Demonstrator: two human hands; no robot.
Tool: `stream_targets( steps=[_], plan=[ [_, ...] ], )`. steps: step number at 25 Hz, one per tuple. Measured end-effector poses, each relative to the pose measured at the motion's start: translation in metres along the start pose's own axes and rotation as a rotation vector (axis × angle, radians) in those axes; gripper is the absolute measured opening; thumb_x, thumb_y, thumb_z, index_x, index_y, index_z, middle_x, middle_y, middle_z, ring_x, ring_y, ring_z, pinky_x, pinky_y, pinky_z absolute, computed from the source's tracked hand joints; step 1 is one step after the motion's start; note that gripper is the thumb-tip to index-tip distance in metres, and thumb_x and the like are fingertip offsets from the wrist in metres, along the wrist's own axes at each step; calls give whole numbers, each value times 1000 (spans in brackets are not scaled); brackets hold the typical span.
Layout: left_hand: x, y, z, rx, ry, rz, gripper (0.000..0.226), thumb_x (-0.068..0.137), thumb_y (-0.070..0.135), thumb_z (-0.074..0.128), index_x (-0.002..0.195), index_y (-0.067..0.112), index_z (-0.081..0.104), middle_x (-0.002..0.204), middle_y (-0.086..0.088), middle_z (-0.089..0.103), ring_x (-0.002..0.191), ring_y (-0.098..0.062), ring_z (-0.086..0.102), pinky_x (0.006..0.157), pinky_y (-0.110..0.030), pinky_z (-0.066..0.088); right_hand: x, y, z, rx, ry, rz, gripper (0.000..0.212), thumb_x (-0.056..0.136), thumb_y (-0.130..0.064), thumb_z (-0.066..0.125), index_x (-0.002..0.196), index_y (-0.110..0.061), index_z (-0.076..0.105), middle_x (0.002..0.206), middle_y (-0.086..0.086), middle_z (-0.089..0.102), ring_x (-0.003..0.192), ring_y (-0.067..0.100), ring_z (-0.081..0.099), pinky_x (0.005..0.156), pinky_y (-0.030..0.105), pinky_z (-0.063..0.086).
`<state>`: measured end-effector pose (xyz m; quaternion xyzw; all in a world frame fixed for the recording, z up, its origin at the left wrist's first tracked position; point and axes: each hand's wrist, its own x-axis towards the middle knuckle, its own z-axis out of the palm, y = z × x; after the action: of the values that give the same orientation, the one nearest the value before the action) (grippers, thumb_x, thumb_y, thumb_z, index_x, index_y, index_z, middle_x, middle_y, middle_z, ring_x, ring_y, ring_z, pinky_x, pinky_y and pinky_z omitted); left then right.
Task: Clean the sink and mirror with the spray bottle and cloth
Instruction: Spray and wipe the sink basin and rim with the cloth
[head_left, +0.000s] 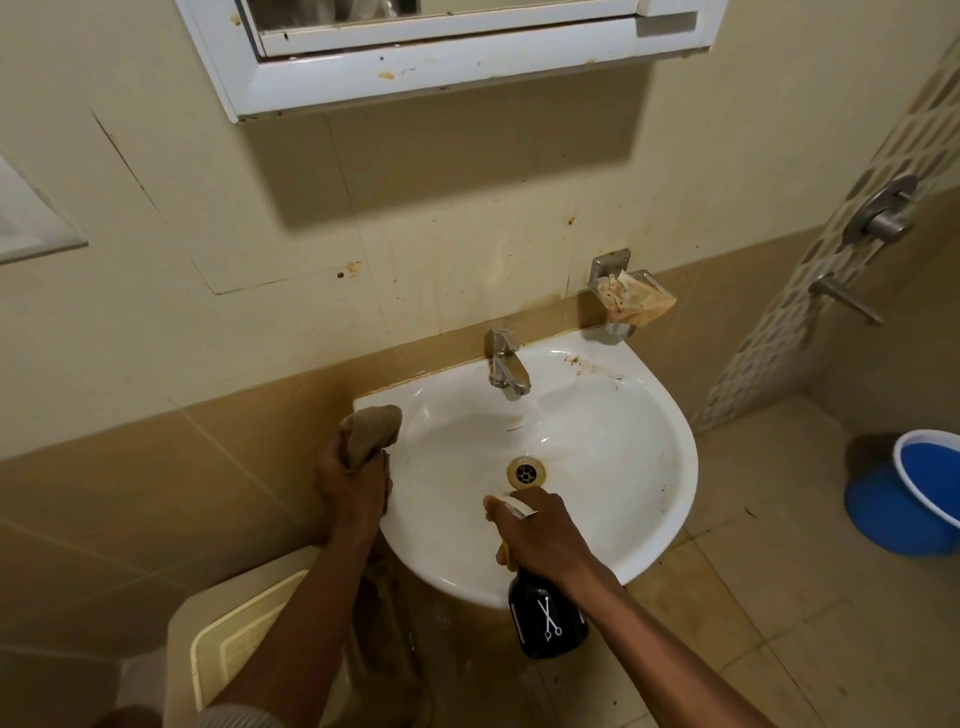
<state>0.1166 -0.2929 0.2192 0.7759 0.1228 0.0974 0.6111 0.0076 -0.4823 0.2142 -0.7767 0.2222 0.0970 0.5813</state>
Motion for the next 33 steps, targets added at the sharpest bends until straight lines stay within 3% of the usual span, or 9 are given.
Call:
stream_targets(
  steps=[6,10,14,16,17,20,22,28,33],
  plan=[
    [42,-14,38,569,-527,723,39,69,-14,58,99,7,72,104,-8,64,93,-14,51,85,-15,36,1,11,-22,-17,74,-38,45,95,-59,60,91,-15,67,69,5,79,66,11,75,75,34,60],
    [46,-24,63,977,-751,957,45,60,-5,70,94,24,72,109,1,63,100,-24,59,73,-42,49,-4,7,-43,38,120,-57,42,103,-48,57,87,-12,73,73,9,78,76,22,74,84,43,59],
    [49,-53,95,1203,-878,1231,24,58,14,79,78,23,68,92,8,65,89,-18,64,75,-41,44,-11,-1,-55,57,139,-39,37,104,-49,55,90,-21,74,74,9,77,76,15,73,82,34,56],
    [58,-96,104,941,-897,1197,16,71,29,69,75,15,64,88,20,62,89,-1,58,77,-38,32,-14,-5,-60,56,147,-49,35,105,-49,55,88,-25,75,74,7,77,76,10,72,79,29,51],
    [61,-105,101,1053,-917,1235,23,75,32,57,74,11,66,90,23,63,90,3,57,76,-39,31,-14,-7,-62,58,148,-55,35,105,-49,54,89,-27,75,74,6,77,78,10,71,79,28,50],
    [63,-85,91,1487,-1043,1197,38,87,29,41,93,12,75,109,-6,68,108,-29,60,96,-47,40,-9,-10,-65,55,131,-75,34,105,-48,53,92,-27,76,76,6,77,75,8,71,78,29,53],
    [61,-63,81,1506,-1081,1152,34,95,26,42,105,12,72,118,-11,65,117,-33,55,104,-50,37,-7,-13,-63,47,138,-106,34,106,-47,53,91,-27,76,76,6,77,75,8,71,80,32,55],
    [49,-37,55,1636,-956,779,31,96,36,40,107,26,67,115,3,62,117,-24,54,94,-48,35,-13,-21,-52,68,129,-168,33,104,-52,53,88,-31,73,78,3,79,76,7,73,79,29,56],
    [11,-35,43,1431,-889,481,29,95,37,46,112,22,65,119,-1,58,120,-27,48,90,-38,41,-32,-28,-40,78,124,-207,36,104,-53,51,90,-28,73,77,1,79,76,6,73,75,26,53]
  ],
)
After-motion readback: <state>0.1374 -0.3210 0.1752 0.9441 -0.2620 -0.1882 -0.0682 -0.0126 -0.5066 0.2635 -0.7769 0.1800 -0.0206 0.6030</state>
